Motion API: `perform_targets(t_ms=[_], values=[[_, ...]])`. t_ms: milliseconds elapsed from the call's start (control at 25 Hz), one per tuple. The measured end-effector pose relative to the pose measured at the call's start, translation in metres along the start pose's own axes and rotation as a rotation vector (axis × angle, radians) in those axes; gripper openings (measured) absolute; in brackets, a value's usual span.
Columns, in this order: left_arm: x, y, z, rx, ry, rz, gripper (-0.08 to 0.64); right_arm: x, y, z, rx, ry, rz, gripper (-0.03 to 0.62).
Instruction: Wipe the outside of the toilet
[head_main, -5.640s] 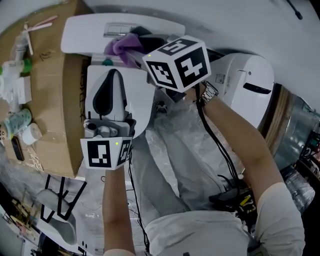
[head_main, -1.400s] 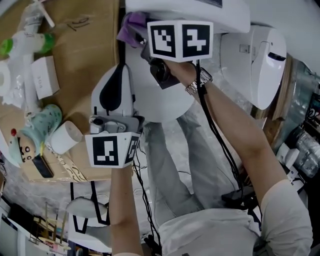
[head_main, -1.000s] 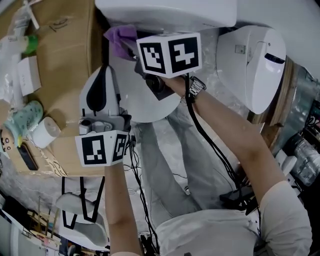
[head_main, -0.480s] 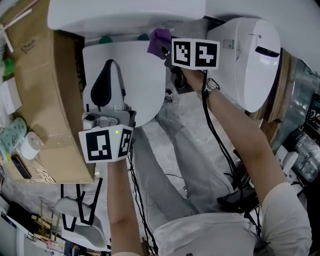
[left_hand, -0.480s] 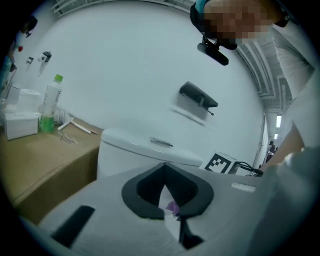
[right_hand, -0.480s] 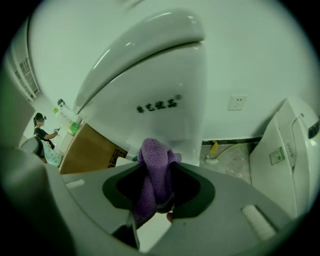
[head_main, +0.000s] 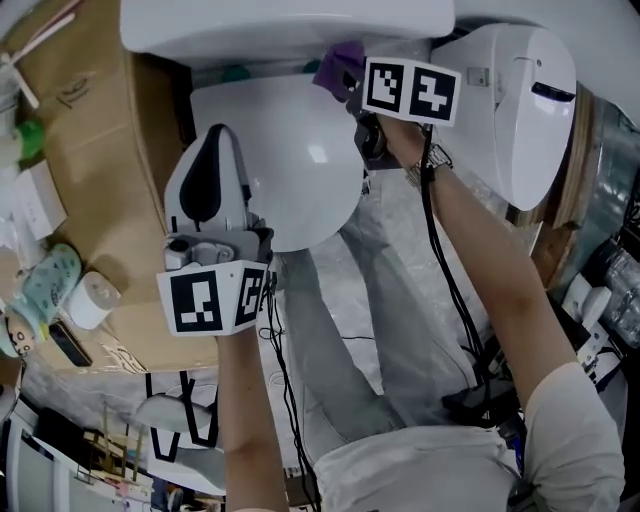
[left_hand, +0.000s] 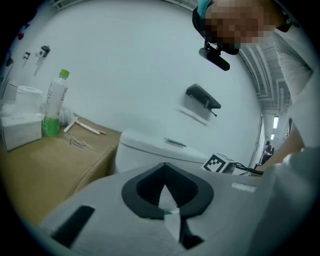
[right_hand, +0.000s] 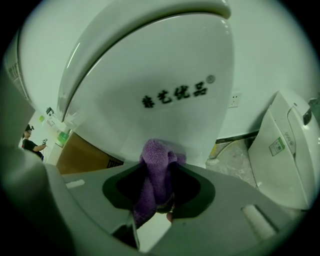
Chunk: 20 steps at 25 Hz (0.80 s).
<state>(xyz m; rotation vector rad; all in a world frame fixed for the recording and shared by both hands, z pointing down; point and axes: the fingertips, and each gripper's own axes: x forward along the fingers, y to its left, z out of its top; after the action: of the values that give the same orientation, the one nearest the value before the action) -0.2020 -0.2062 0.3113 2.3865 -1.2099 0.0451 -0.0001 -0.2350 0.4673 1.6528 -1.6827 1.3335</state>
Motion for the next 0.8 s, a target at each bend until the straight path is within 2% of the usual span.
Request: perform_targets(t_ms=[160,440,640,800], values=[[-0.009,0.026,0.008,-0.012,-0.007,-0.007,0.005,0.009,0.028,-0.003,0.015,-0.004,-0.004,0.15],[-0.012,0.037,0.004,-0.066,-0.016,-0.059,0.005,0.029,0.078,-0.006,0.012,-0.008,0.006,0.152],[-0.016,0.047,0.009,-0.12,-0.035,-0.049,0.005,0.045,0.121,-0.008,-0.02,0.016,0.032,0.152],[-0.022,0.057,0.021,-0.129,-0.059,-0.051,0.005,0.058,0.152,-0.009,-0.039,0.033,0.058,0.152]])
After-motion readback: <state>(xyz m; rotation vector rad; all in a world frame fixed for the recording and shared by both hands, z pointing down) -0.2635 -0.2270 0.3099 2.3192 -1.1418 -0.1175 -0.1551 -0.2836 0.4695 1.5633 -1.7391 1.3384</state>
